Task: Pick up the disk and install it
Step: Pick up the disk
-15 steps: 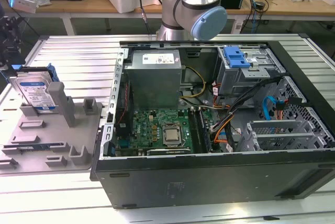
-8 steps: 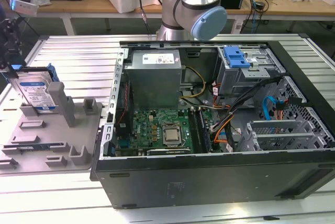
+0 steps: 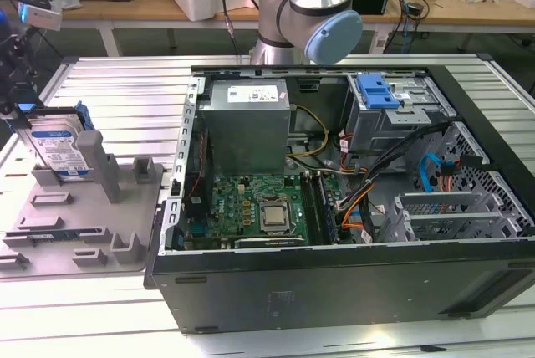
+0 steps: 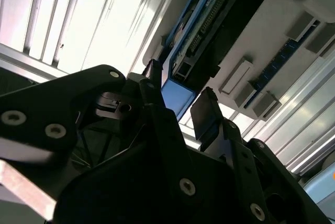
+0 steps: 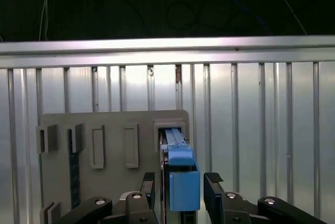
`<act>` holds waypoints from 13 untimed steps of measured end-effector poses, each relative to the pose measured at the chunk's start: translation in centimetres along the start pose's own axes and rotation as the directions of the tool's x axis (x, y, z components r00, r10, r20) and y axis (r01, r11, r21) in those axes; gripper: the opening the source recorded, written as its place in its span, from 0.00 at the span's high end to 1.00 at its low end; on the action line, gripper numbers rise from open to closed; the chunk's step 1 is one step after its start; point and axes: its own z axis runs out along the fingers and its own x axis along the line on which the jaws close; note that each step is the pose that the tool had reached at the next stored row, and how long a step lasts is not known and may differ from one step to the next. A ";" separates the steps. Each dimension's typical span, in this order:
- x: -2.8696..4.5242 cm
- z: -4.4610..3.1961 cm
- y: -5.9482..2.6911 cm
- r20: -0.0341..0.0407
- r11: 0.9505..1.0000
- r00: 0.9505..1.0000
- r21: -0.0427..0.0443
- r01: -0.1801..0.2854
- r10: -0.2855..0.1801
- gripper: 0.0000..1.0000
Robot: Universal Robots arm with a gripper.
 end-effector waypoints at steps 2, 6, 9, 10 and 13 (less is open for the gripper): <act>0.00 0.12 0.00 0.000 1.000 1.000 0.000 0.000 0.000 0.50; -0.01 0.27 0.01 0.000 1.000 1.000 0.000 0.000 0.000 0.50; -0.06 0.37 0.01 0.000 1.000 1.000 0.000 0.000 0.000 0.50; -0.09 0.40 0.01 0.000 1.000 1.000 0.000 0.000 0.000 0.50; -0.17 0.50 0.07 0.000 1.000 1.000 0.000 0.000 0.000 0.50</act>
